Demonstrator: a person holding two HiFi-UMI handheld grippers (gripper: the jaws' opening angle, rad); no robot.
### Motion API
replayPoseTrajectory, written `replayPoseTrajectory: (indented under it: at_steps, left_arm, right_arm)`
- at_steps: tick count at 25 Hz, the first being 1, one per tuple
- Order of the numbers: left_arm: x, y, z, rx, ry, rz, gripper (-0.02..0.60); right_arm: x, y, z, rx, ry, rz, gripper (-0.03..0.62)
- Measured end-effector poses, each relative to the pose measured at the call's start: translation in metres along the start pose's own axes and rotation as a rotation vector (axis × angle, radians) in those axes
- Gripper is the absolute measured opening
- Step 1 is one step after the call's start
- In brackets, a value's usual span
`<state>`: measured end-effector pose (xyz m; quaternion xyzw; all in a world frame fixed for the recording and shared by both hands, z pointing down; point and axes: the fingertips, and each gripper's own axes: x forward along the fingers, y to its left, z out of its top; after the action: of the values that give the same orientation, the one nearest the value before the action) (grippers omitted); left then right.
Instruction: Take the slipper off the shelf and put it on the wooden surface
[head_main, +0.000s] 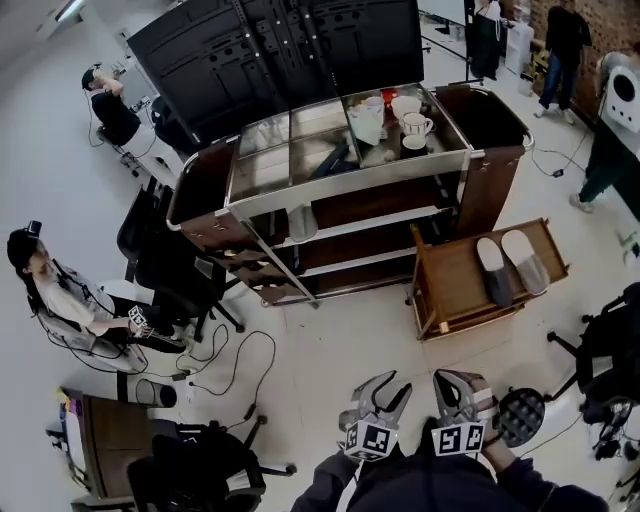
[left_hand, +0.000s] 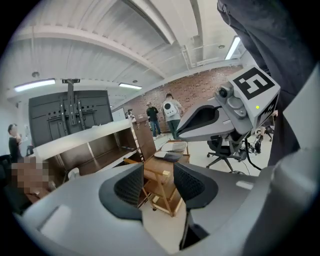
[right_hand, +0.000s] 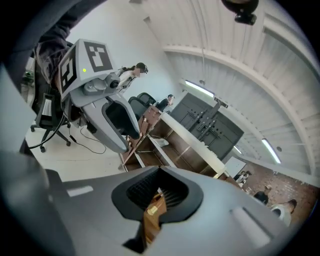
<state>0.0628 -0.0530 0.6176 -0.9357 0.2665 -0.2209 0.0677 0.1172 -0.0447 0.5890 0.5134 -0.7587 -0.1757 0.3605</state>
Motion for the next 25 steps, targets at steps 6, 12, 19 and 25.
replayPoseTrajectory:
  at_steps: [6,12,19,25]
  left_arm:
    - [-0.030,-0.092,0.018,-0.117,0.014,0.112,0.193]
    - [-0.038,-0.155,0.029,-0.126,0.023,0.074,0.193]
    - [-0.030,-0.171,0.057,-0.040,-0.009,0.035,0.193]
    - [-0.021,-0.180,0.068,-0.003,-0.027,0.006,0.193]
  right_arm:
    - [-0.088,0.005,-0.048,-0.036,-0.021,0.041,0.002]
    - [-0.136,0.020,-0.060,-0.050,-0.045,0.054,0.000]
    - [-0.153,0.005,-0.059,-0.055,-0.057,0.002,0.000]
    - [-0.170,-0.017,-0.075,-0.036,-0.031,-0.053,0.000]
